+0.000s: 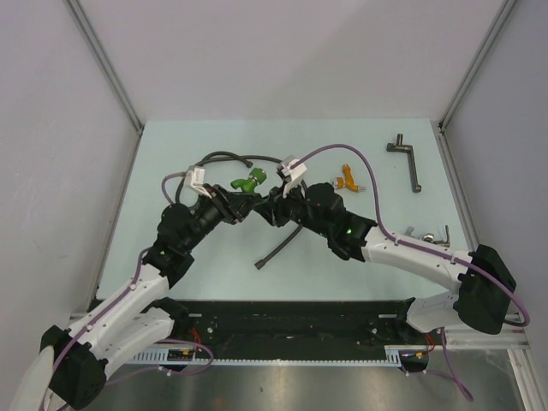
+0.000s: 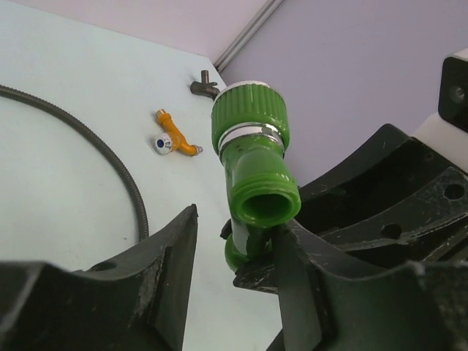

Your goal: Install the water faucets

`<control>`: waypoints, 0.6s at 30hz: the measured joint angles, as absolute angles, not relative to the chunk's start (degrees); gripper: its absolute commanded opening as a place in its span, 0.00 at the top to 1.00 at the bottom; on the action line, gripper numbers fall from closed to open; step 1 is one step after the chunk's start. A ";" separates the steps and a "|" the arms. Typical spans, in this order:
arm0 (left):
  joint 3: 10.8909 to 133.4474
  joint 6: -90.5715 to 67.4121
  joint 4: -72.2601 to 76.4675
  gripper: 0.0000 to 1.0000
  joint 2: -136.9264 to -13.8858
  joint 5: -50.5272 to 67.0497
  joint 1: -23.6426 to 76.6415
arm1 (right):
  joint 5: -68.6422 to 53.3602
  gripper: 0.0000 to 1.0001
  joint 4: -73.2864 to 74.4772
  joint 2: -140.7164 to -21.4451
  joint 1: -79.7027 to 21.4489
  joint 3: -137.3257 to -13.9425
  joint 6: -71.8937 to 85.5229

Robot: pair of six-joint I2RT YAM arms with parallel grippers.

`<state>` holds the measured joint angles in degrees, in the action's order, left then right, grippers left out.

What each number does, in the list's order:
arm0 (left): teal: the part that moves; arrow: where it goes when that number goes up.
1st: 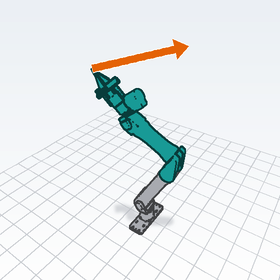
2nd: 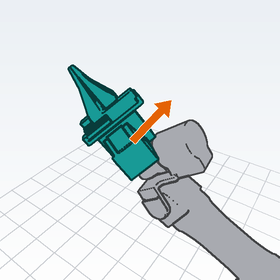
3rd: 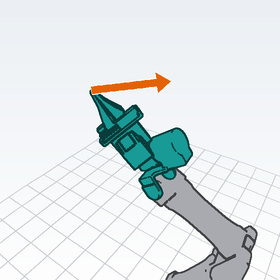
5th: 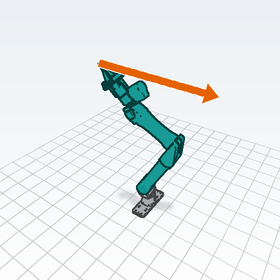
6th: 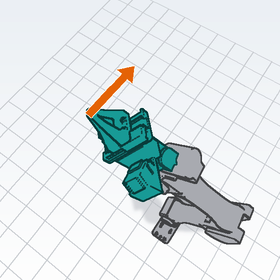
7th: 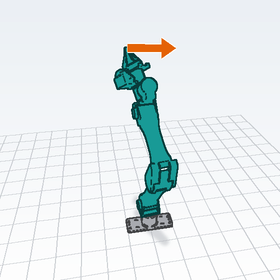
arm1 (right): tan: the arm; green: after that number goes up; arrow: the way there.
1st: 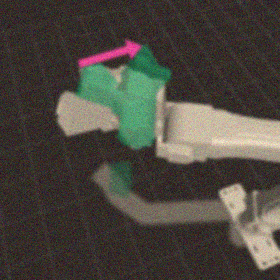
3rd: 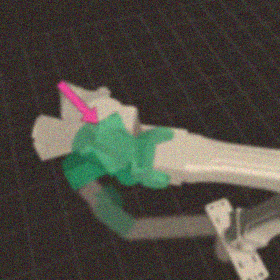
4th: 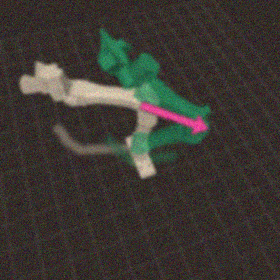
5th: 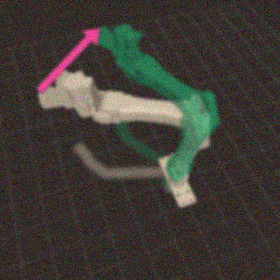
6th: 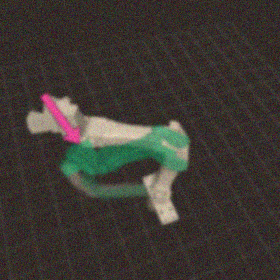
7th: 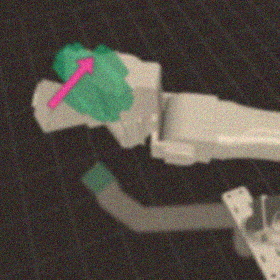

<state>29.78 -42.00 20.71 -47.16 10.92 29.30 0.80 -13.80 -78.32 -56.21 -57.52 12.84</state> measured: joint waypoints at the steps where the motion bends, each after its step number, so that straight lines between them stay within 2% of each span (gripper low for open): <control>1: 29.78 -42.00 20.91 0.52 -47.40 10.87 29.47 | 0.84 1.00 -13.98 -78.35 -56.21 -57.32 12.91; 7: 29.78 -42.19 22.04 0.50 -49.28 10.24 30.11 | 0.80 1.00 -14.20 -79.18 -56.95 -56.99 13.02; 10: 29.76 -42.63 22.35 0.56 -49.52 9.61 30.39 | 0.73 1.00 -14.68 -79.64 -57.74 -56.95 12.99; 11: 29.74 -42.92 22.55 0.60 -49.52 9.45 30.44 | 0.71 1.00 -15.07 -79.72 -57.95 -56.84 13.02; 12: 29.74 -43.13 22.76 0.69 -49.52 9.32 30.52 | 0.67 1.00 -15.35 -79.75 -58.08 -56.73 13.02; 14: 29.74 -43.75 23.16 0.80 -49.50 9.21 30.70 | 0.64 1.00 -15.77 -79.79 -58.30 -56.55 13.02; 15: 29.71 -43.86 23.27 0.92 -49.41 9.10 30.81 | 0.78 0.99 -15.99 -79.94 -58.33 -56.53 12.93; 17: 29.63 -43.92 23.11 1.00 -49.28 8.69 30.89 | 0.73 0.87 -16.32 -80.12 -58.33 -56.47 12.86; 18: 29.58 -43.94 22.90 1.00 -49.08 8.54 30.92 | 0.73 0.71 -16.36 -80.12 -58.33 -56.42 12.86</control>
<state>29.58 -43.94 22.90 -49.08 8.54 30.92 0.73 -16.36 -80.12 -58.33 -56.42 12.86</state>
